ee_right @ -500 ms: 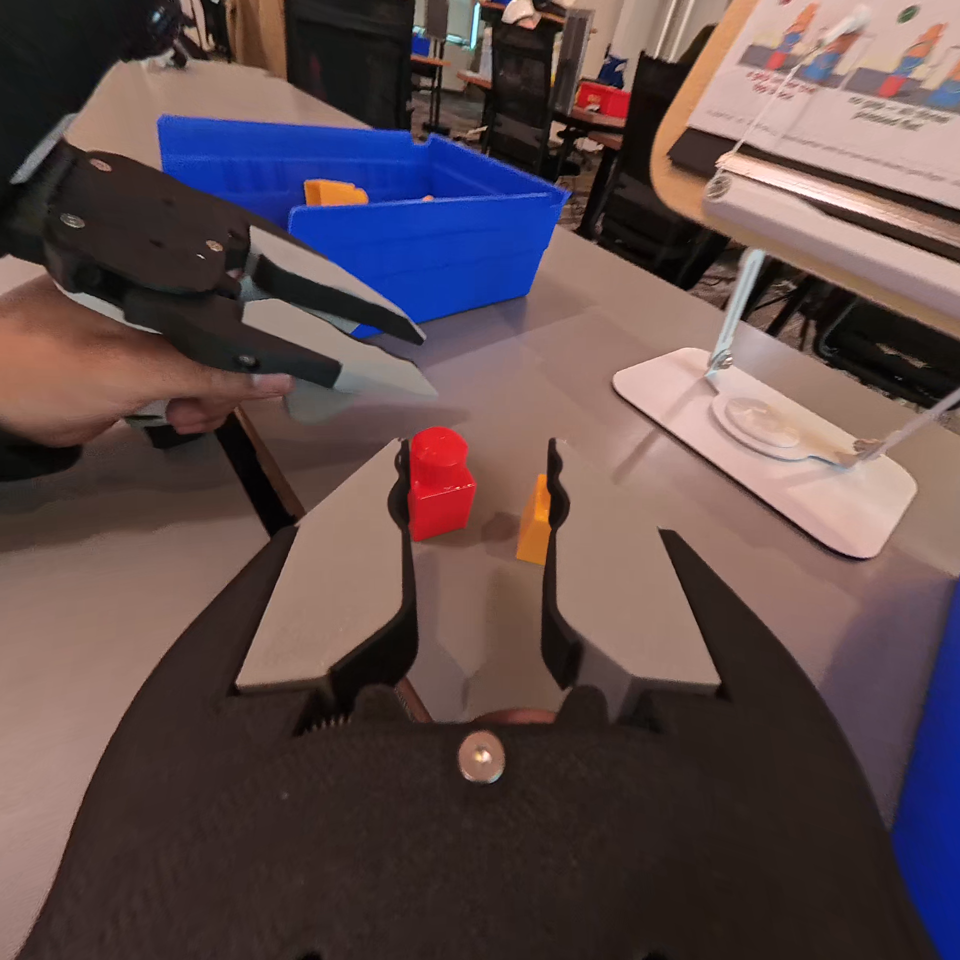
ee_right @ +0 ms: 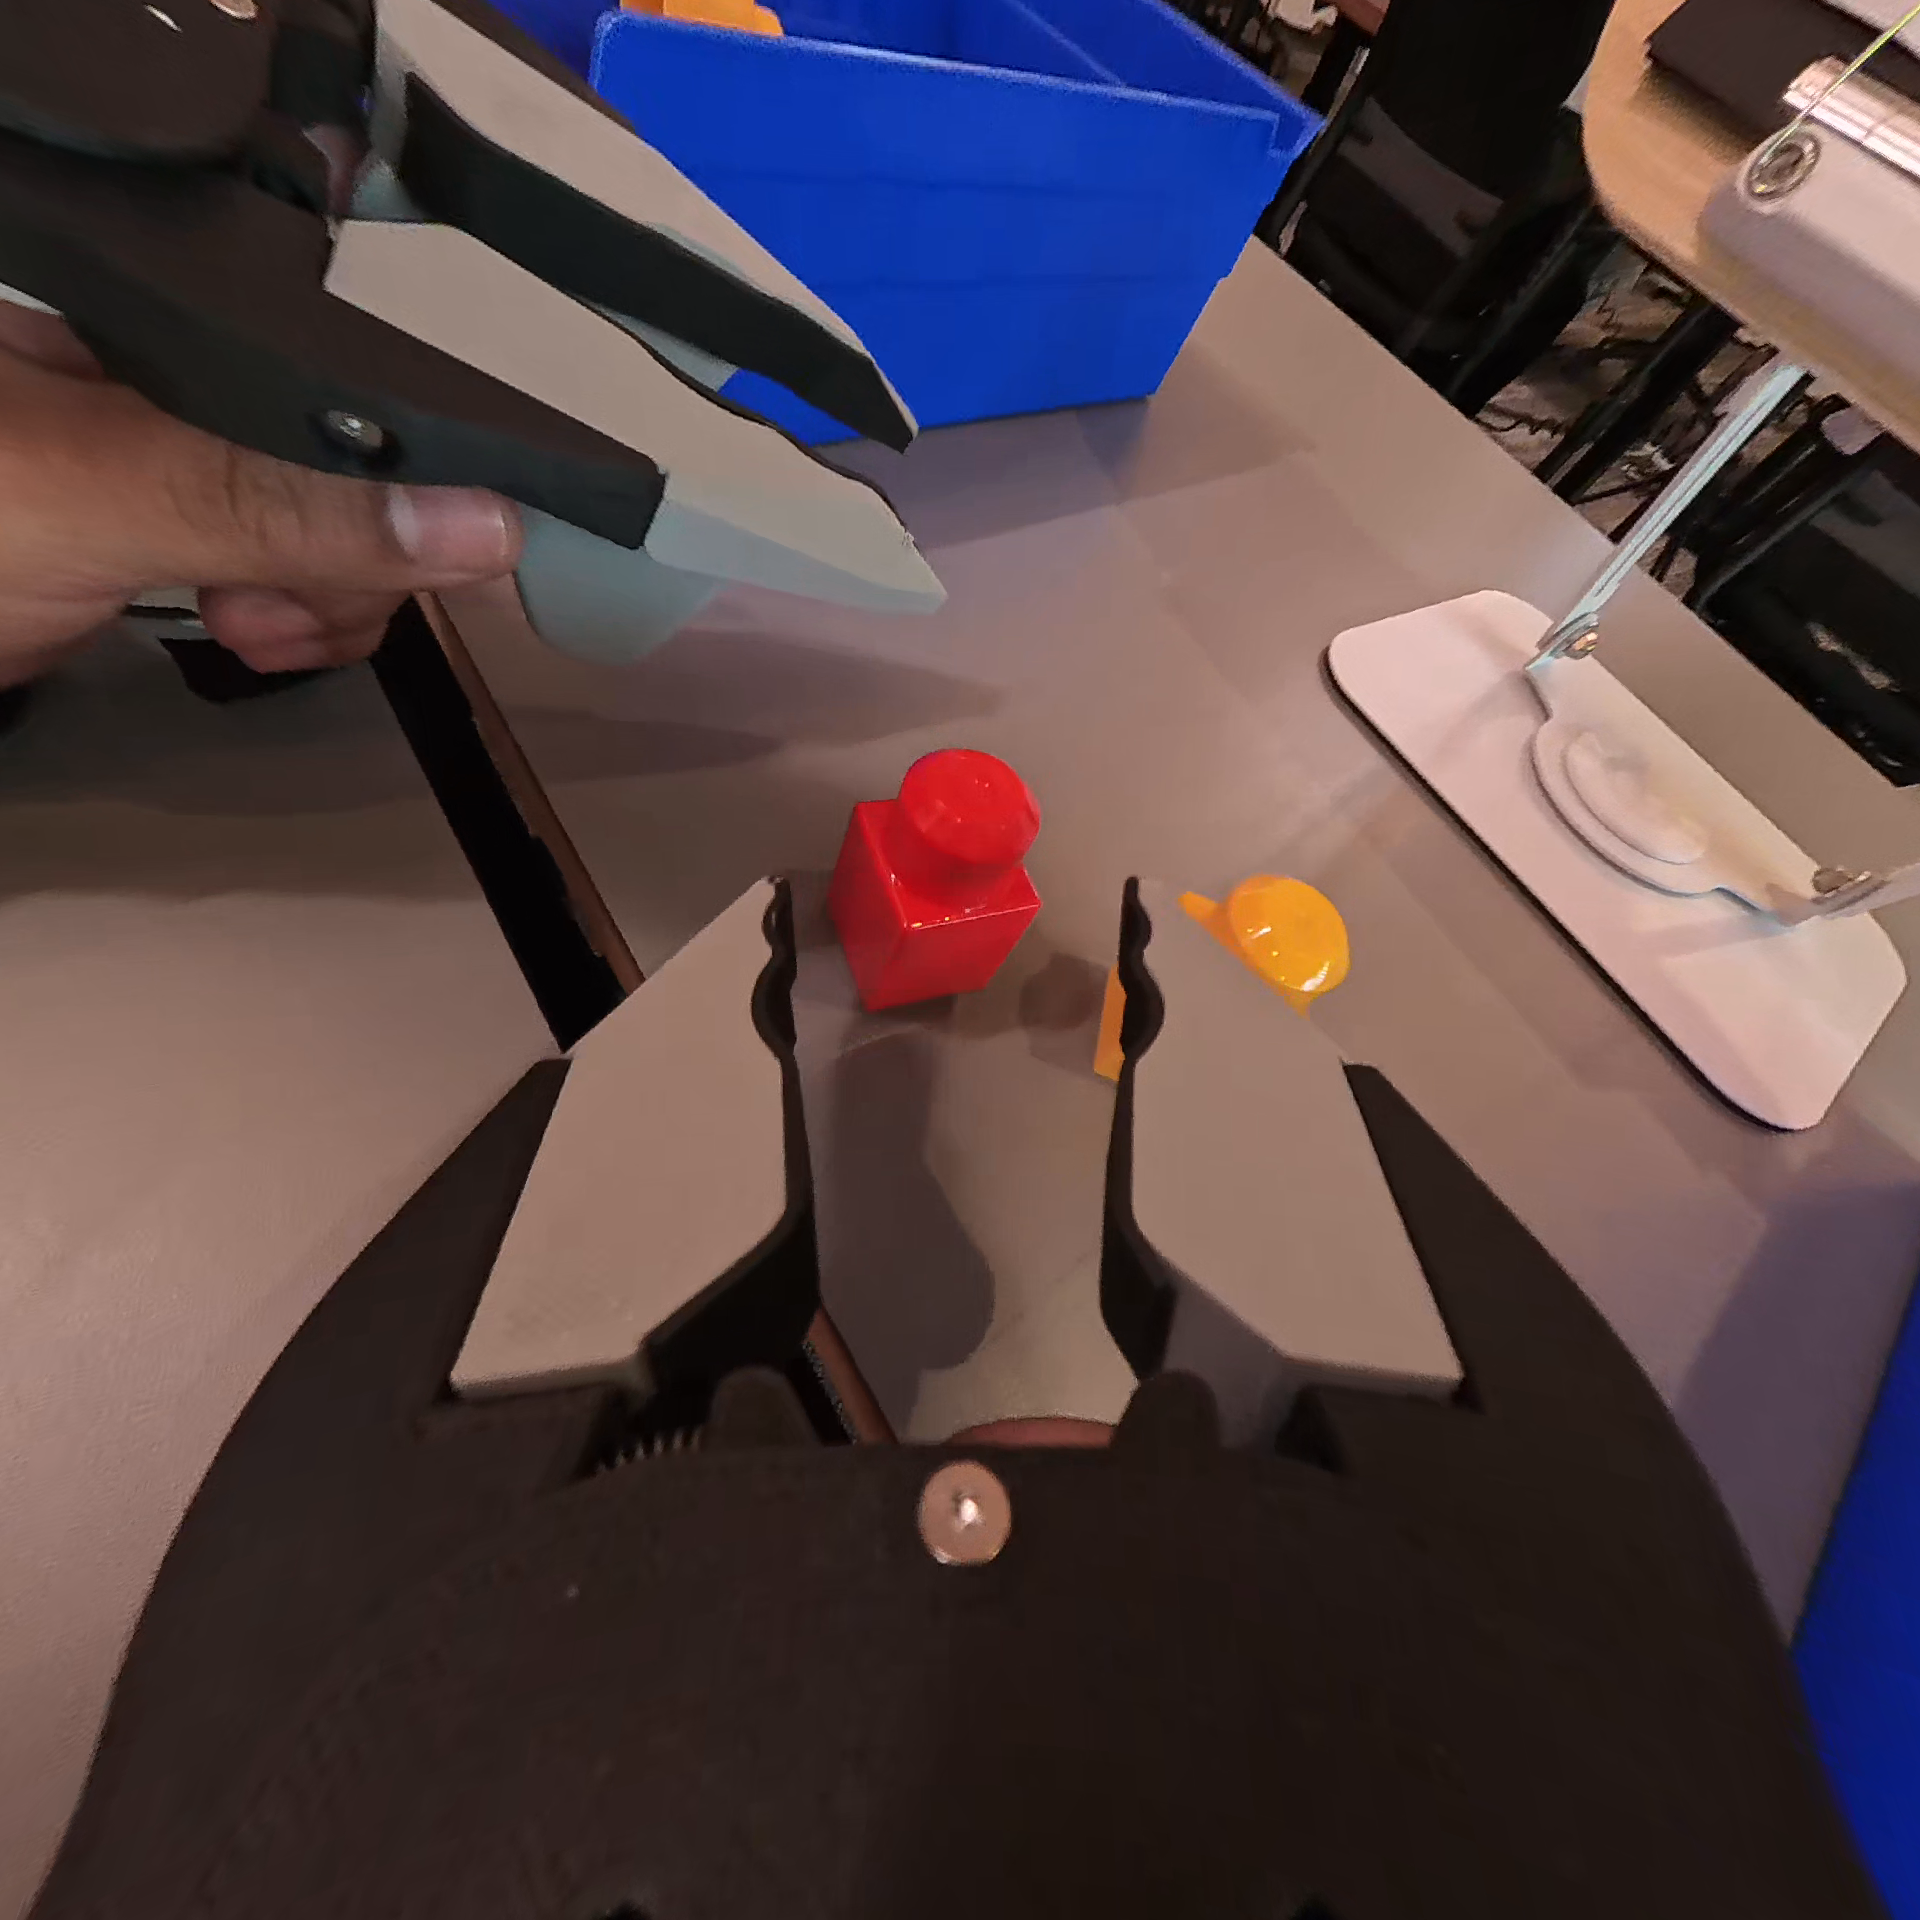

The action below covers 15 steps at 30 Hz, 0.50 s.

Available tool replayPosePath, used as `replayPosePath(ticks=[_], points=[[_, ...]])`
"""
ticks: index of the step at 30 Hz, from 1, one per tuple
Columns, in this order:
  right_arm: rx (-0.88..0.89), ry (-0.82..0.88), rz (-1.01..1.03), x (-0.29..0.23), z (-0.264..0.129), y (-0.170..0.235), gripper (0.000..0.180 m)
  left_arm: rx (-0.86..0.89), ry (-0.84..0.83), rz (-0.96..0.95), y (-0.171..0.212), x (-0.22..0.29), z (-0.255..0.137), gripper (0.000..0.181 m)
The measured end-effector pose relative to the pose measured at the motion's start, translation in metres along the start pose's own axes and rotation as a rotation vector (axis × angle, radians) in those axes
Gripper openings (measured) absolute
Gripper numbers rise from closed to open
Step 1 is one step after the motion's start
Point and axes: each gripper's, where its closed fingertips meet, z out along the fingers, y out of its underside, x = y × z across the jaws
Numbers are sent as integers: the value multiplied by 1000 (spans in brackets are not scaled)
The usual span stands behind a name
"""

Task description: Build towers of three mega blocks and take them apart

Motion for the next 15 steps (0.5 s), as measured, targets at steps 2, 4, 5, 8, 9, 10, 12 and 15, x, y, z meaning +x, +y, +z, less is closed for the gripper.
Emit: replayPosePath(ticks=[2,4,5,8,9,10,12,15], points=[[-12,-26,27,0,2,2,61,5,-6,-6,0,-1,-2,41],[-31,-74,69,-1,5,5,62,9,-3,-9,-1,-1,-2,41],[-43,-101,92,-2,6,6,63,8,-3,-9,0,-1,-2,41],[-72,-141,140,0,13,10,65,-3,-4,-2,1,0,-1,41],[-72,-139,144,1,14,9,65,-7,-4,3,1,0,-1,41],[-70,-140,143,2,16,8,65,-10,-3,7,2,1,0,41],[-75,-142,129,1,21,8,65,-18,0,10,3,1,0,41],[-137,-166,102,-4,29,15,61,-28,9,4,4,2,2,41]])
